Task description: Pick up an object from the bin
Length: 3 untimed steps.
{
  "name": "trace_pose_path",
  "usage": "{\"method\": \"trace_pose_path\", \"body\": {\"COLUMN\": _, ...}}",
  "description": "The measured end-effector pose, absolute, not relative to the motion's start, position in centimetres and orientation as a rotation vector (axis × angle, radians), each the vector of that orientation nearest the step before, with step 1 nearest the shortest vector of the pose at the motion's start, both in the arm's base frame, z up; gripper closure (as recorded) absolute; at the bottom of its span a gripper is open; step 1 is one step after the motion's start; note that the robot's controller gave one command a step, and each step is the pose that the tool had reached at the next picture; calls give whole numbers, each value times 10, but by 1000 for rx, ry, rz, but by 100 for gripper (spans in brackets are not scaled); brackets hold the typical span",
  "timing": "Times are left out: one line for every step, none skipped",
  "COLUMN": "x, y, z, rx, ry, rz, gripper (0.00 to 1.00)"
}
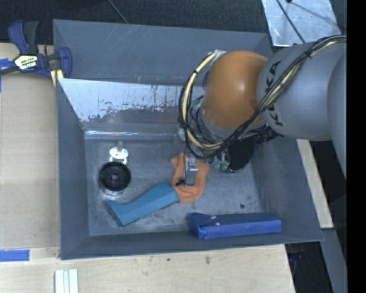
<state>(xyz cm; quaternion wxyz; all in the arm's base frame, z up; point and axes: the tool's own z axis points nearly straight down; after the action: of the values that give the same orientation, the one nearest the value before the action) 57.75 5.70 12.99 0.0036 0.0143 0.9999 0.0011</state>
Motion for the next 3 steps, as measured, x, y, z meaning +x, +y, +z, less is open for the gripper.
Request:
{"method": "trace_pose_path", "body": {"x": 578, "y": 37, "z": 102, "rx": 129, "ry": 3141, "rz": -5, "gripper": 0}}
{"method": "trace_pose_path", "body": {"x": 545, "y": 24, "z": 75, "rx": -72, "ry": 3135, "rz": 1, "gripper": 100}}
{"method": "trace_pose_path", "body": {"x": 545, "y": 24, "z": 75, "rx": -72, "ry": 3135, "rz": 1, "gripper": 100}}
